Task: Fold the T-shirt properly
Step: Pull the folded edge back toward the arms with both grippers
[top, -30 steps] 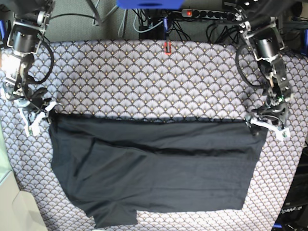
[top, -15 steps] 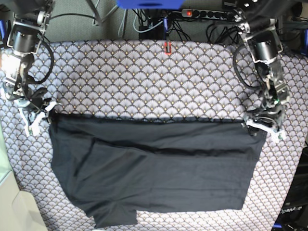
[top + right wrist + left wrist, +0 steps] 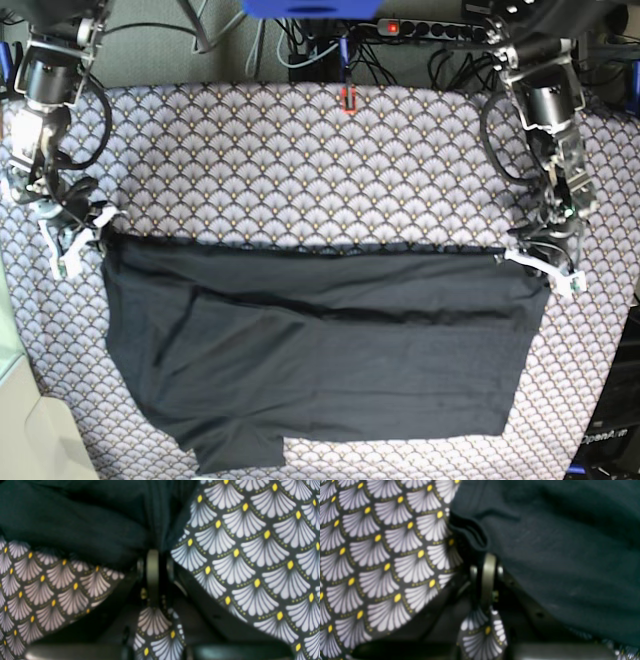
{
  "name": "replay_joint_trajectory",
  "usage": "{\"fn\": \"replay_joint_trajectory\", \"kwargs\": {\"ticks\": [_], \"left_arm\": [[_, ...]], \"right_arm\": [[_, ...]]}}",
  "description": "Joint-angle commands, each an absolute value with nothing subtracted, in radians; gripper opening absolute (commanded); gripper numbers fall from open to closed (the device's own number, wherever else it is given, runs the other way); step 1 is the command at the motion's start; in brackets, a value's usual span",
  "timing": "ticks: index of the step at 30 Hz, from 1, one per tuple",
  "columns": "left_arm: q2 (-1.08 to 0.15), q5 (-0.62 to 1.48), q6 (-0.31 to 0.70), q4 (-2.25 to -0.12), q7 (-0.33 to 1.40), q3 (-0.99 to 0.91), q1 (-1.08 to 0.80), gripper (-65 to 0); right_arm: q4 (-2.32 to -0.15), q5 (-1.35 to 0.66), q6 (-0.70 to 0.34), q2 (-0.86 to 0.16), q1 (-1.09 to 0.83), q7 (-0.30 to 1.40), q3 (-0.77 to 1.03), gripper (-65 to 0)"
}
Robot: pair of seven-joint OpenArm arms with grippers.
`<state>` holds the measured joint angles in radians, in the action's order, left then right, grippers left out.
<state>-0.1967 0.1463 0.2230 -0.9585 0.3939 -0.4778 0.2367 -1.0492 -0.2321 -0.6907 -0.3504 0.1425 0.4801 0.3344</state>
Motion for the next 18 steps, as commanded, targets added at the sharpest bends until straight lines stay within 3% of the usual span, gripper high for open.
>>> {"fn": "replay_joint_trajectory", "kwargs": {"ticks": [1, 18], "left_arm": [[-0.211, 0.148, 0.223, -0.977, 0.39, -0.481, 0.243, -65.0], [-0.2, 0.151, 0.226, -1.425, 0.547, -0.527, -0.01, -65.0]], "right_arm": [[-1.061, -0.226, -0.698, -0.367, 0.136, 0.49, 0.335, -65.0], [-1.342, -0.231, -0.698, -0.406, -0.071, 0.486, 0.343, -65.0]]}}
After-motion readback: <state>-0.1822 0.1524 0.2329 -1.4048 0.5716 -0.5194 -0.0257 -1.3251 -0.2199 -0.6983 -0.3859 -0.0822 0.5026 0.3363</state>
